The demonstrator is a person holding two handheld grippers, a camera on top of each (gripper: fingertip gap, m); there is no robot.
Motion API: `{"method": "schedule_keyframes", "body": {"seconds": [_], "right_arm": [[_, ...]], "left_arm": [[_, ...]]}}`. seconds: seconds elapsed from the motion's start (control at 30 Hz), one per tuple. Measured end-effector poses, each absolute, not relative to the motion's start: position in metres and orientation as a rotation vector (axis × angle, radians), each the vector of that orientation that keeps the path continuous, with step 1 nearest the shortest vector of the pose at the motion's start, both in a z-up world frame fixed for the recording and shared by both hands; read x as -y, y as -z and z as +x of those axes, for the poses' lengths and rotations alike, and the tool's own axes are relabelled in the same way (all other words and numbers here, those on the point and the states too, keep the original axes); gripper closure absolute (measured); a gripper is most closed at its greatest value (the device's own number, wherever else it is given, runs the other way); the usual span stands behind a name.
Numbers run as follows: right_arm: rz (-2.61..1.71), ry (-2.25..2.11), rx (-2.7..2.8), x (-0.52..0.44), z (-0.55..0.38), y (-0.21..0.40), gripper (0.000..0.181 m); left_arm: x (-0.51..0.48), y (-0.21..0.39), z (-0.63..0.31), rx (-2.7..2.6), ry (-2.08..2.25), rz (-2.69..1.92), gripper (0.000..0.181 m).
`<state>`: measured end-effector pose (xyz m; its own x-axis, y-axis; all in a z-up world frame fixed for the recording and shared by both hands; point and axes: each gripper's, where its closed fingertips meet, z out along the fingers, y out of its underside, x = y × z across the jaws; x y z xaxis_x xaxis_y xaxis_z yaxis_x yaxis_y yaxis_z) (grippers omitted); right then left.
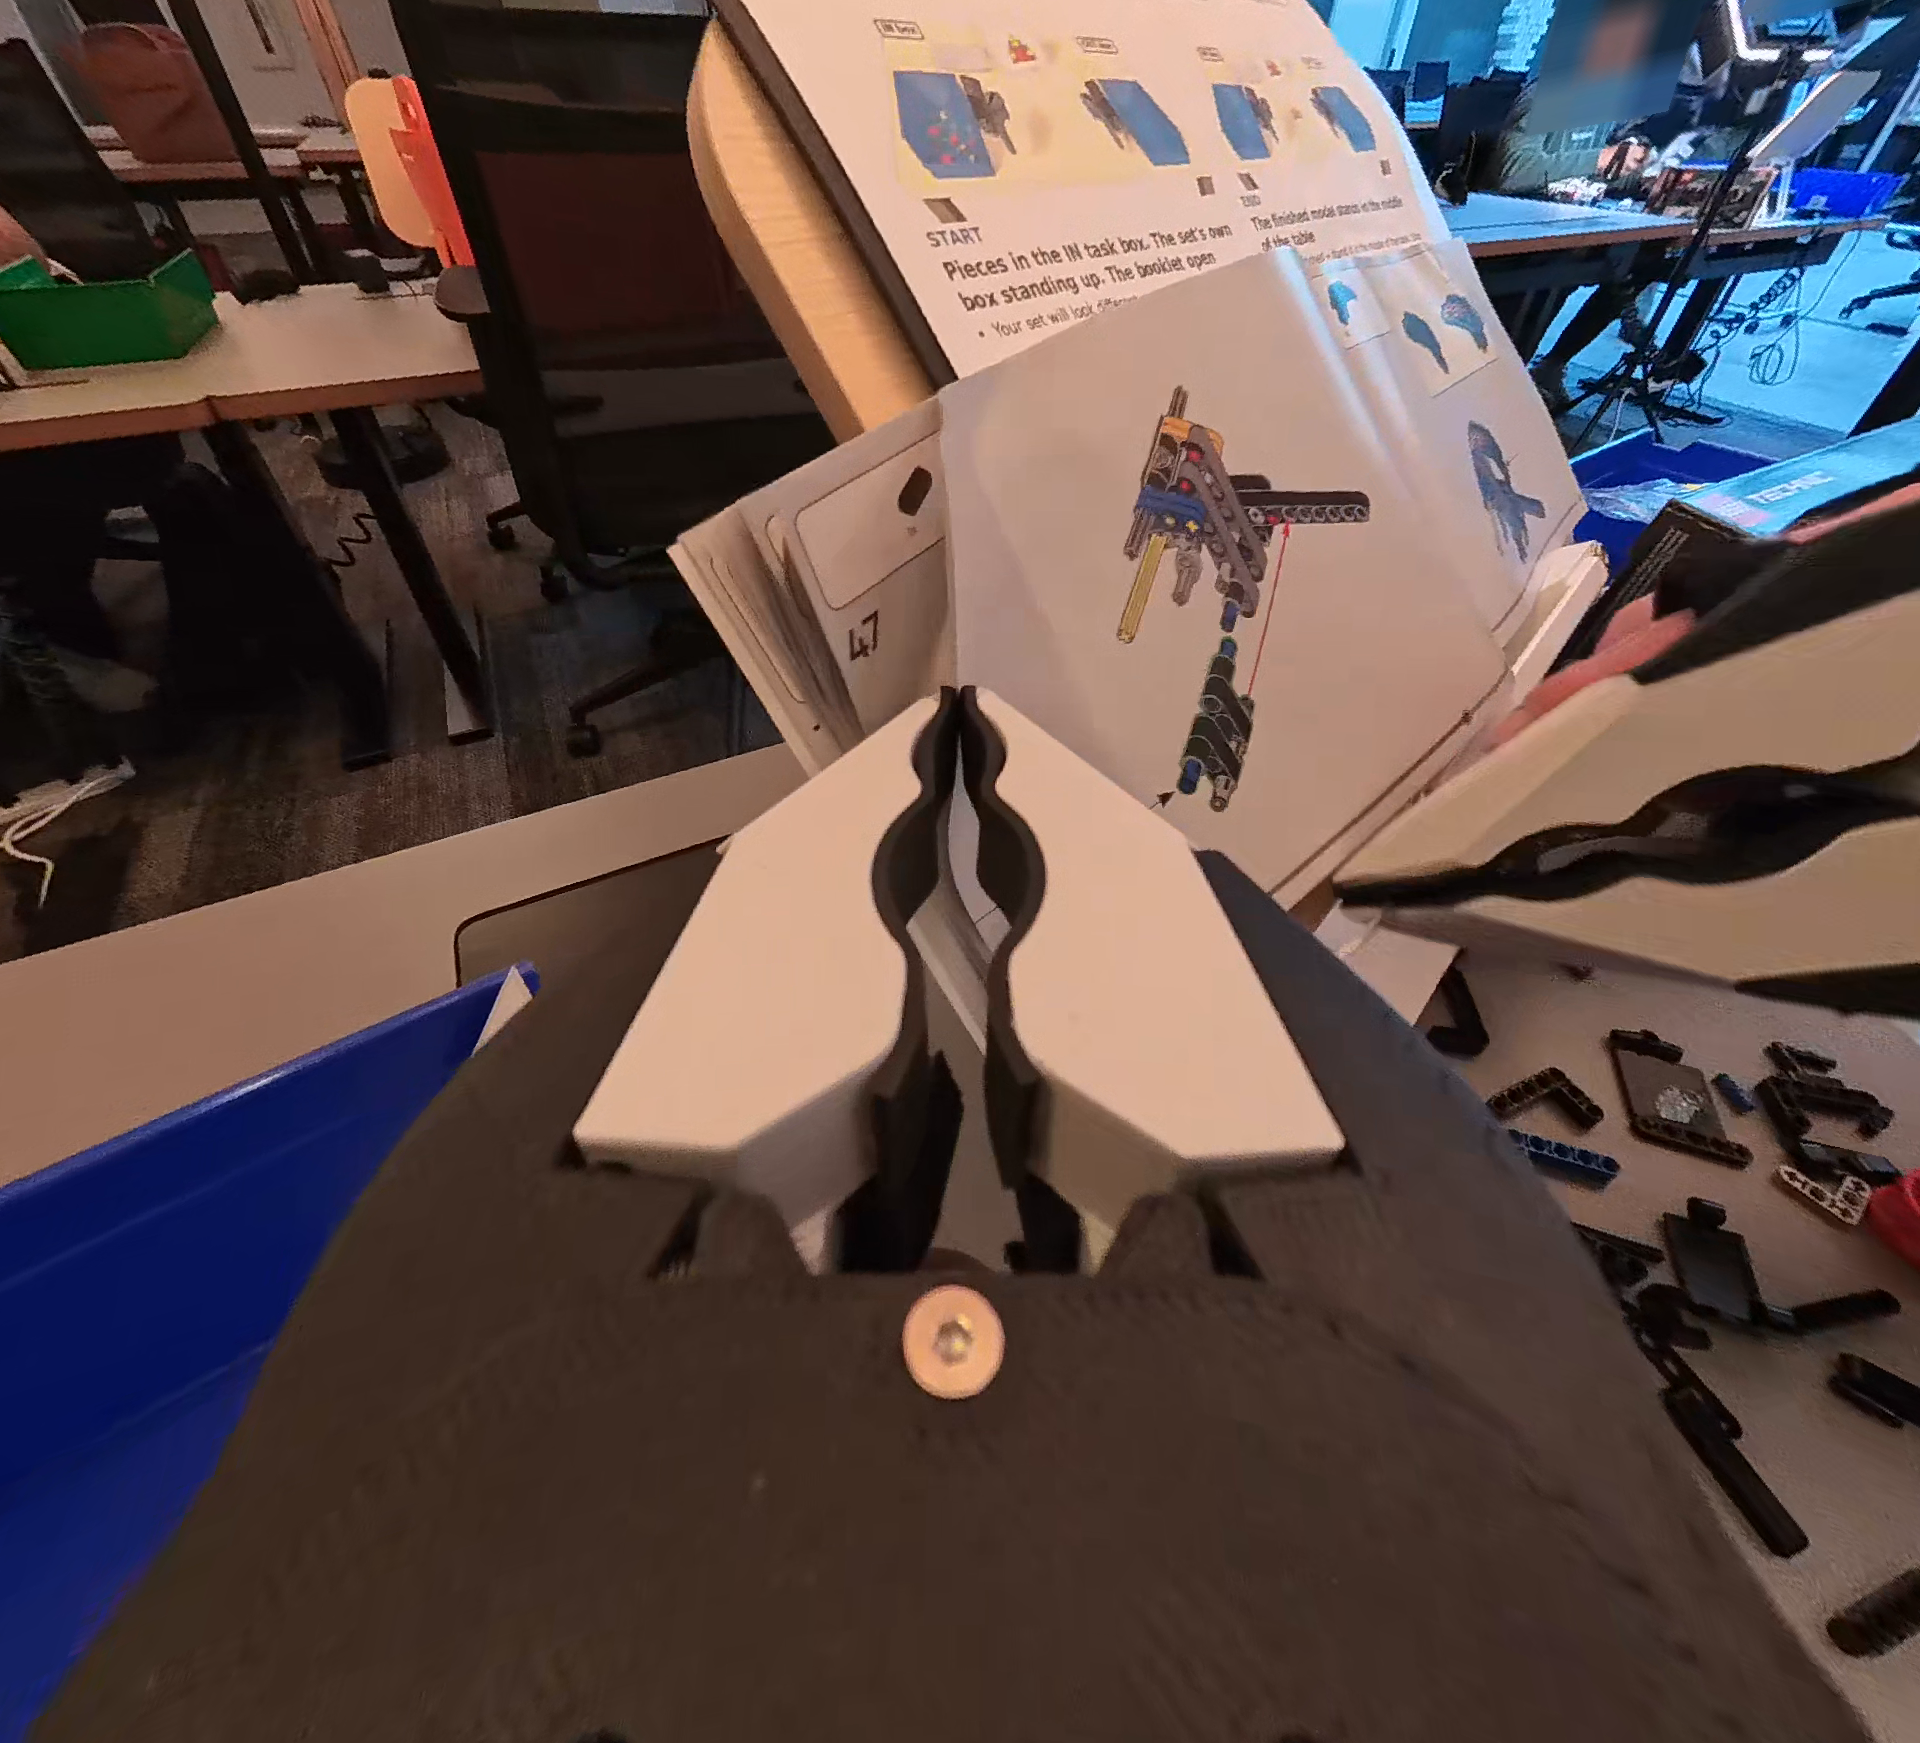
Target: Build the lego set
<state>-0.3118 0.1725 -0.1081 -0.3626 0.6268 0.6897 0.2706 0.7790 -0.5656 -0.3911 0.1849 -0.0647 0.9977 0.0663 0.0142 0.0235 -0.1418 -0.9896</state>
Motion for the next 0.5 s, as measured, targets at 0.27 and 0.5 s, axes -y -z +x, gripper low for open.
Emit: {"method": "schedule_keyframes", "body": {"seconds": [0.27, 0.5], "right_arm": [[-1.066, -0.847, 1.729, -0.190, -0.319, 0.090, 0.181], [-1.168, -0.834, 1.572, -0.209, -0.308, 0.065, 0.156]], "left_arm": [[-0.184, 0.066, -0.391, 0.063, -0.017, -1.708, 0.181], [-0.178, 0.063, -0.390, 0.053, -0.046, -1.758, 0.178]]}}
